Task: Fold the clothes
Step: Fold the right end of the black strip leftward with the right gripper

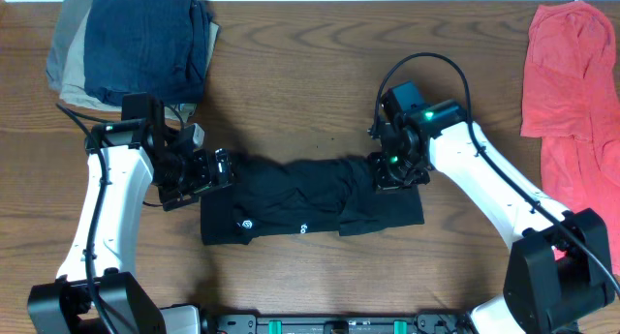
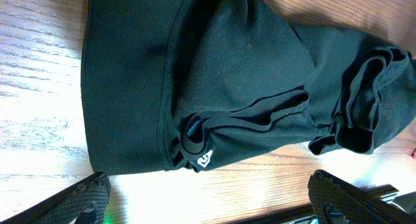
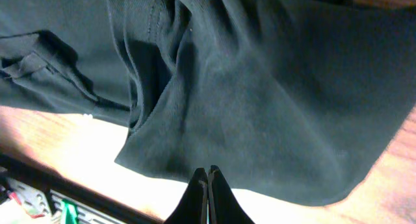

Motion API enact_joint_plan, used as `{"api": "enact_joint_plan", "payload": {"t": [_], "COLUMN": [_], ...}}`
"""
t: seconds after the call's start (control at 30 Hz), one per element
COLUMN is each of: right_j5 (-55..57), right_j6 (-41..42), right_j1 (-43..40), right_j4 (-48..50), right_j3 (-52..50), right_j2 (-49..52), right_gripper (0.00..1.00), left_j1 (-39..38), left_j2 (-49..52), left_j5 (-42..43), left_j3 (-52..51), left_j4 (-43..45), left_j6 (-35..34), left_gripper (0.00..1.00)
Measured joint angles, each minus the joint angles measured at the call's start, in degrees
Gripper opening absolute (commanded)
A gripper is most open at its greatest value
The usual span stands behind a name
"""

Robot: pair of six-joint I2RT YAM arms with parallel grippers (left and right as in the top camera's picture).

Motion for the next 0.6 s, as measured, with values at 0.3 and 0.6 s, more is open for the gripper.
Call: {"api": "enact_joint_plan", "payload": {"t": [0.3,0.6], "right_j5": [-3.41,-7.93], "right_j6": [4.85,9.42], "right_j1": [6.43,10.21], "right_j4": [14.71,24.22], "right_j3": [-10.27,-12.63], "right_j2": [0.02,5.27], "right_gripper": [0.02,0.01], "left_j1": [0.00,0.00], "left_j2": [0.00,0.00], "left_j5": [0.00,0.00], "left_j3": [0.00,0.00], "left_j4": [0.04,0.02], "left_j6": [0.00,0.00], "left_gripper": [0.98,0.98]}}
